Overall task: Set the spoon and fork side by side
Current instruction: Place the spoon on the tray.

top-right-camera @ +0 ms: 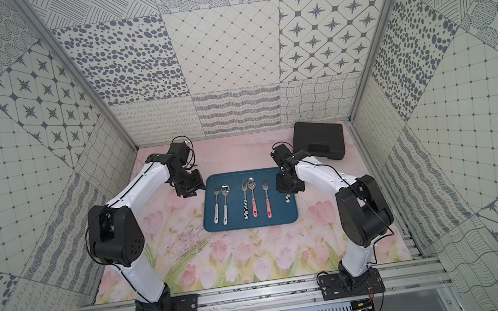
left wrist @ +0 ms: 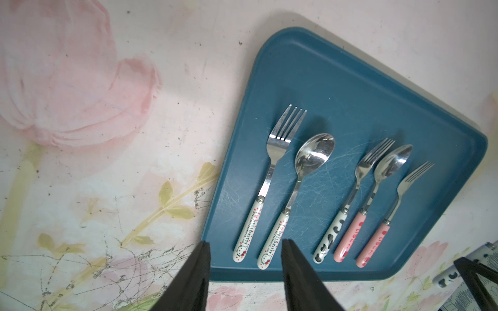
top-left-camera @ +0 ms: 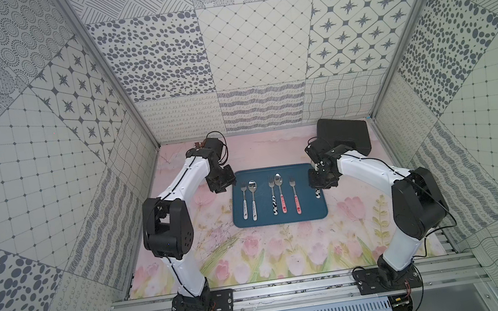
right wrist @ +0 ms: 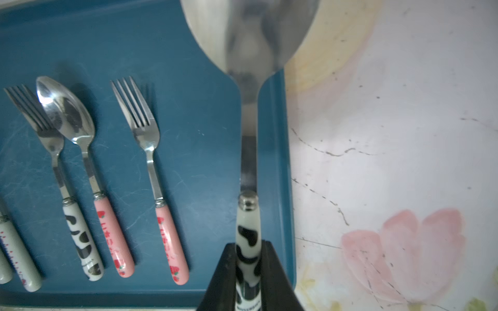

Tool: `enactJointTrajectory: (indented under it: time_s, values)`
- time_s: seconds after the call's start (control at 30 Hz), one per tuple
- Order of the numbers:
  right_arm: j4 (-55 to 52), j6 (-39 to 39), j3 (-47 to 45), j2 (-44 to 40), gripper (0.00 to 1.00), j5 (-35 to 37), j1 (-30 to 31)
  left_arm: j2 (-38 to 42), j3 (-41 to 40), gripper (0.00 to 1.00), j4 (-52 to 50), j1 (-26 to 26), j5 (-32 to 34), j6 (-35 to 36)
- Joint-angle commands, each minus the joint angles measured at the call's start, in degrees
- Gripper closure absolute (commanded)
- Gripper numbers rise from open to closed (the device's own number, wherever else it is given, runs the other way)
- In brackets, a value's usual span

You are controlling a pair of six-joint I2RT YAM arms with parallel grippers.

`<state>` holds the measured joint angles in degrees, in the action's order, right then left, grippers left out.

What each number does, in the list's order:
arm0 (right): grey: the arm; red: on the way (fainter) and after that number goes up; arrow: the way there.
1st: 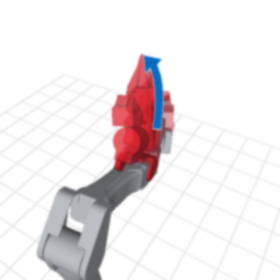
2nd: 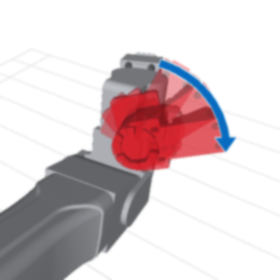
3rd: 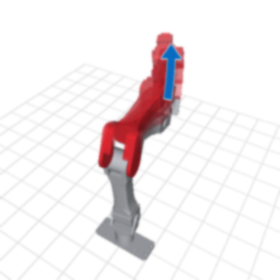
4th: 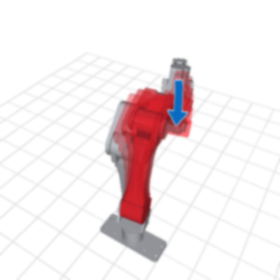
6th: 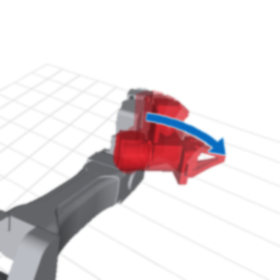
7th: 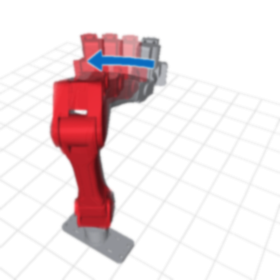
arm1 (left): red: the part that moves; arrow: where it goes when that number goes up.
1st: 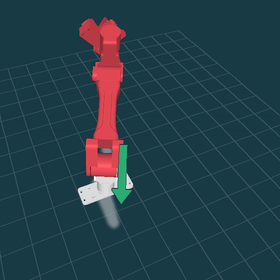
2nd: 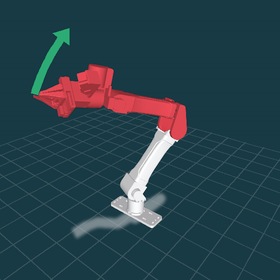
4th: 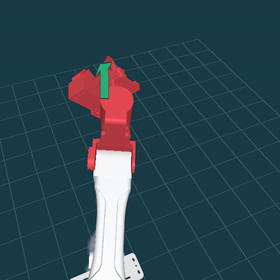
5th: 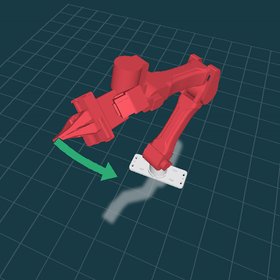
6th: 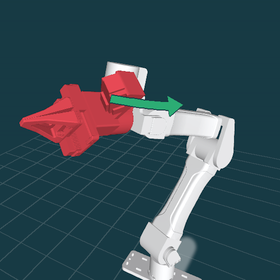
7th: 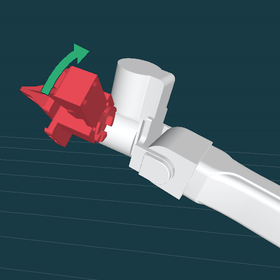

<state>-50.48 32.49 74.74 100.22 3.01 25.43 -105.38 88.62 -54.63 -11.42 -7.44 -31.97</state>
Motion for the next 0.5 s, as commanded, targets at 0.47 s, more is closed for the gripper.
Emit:
enactJointTrajectory:
  time_s: [0.47]
  values:
    - [0.2, 1.4, 4.3, 9.0, 0.85, -3.7, 6.1, 3.2, -2.6, 0.52, -0.8, 0.1, -0.6, 0.5]
